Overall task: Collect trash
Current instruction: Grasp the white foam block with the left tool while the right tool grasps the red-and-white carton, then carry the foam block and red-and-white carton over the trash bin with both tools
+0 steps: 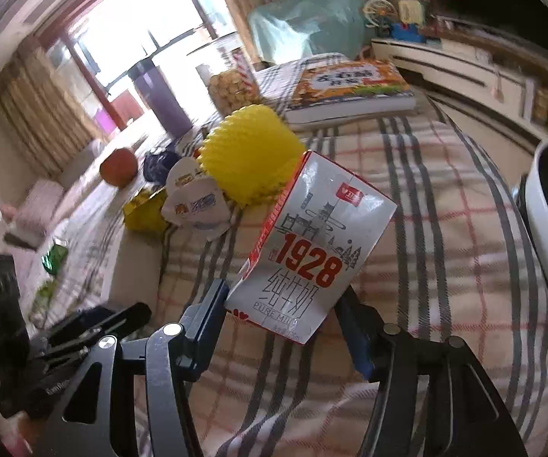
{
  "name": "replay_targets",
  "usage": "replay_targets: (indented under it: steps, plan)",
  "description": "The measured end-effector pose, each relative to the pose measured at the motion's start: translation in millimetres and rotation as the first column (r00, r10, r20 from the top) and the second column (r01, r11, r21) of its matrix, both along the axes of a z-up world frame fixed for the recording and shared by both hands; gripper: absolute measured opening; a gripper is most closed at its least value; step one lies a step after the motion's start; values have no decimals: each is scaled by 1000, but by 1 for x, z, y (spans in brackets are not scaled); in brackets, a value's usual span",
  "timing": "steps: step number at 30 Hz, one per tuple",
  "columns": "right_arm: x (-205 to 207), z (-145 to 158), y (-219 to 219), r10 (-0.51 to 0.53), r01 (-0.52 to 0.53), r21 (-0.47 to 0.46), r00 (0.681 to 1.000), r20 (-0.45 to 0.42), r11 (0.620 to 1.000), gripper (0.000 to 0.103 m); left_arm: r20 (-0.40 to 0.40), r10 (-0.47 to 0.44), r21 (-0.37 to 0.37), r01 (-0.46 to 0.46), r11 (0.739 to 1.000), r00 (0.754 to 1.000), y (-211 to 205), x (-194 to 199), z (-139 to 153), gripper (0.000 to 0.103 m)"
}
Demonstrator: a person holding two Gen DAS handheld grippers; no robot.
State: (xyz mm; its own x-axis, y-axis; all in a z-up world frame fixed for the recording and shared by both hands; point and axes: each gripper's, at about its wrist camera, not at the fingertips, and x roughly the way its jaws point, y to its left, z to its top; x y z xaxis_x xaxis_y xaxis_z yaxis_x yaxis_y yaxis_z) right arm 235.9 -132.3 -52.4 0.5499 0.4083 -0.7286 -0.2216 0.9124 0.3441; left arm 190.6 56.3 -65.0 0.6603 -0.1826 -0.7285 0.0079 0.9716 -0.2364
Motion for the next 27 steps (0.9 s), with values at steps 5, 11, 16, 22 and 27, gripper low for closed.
replay_targets:
  steps: [5, 11, 16, 22, 27]
  plan:
    - [17, -8, 0, -70, 72, 81, 997, -29, 994, 70, 5, 21, 4, -21, 1000, 1000, 6, 2, 1, 53]
    - [33, -14, -4, -167, 175, 151, 984, -69, 973, 70, -5, 10, 7, -10, 1000, 1000, 6, 2, -2, 39]
    - [39, -18, 4, -167, 169, 75, 986, -27, 983, 66, 18, -27, 25, 27, 999, 999, -6, -4, 3, 31]
    - [21, -13, -7, -122, 121, 77, 993, 6, 990, 60, 47, -87, 19, 86, 996, 995, -24, -12, 14, 30]
    - [-1, -4, -34, -117, 115, 109, 993, 15, 987, 56, 68, -159, 10, 158, 987, 985, -48, -13, 22, 30]
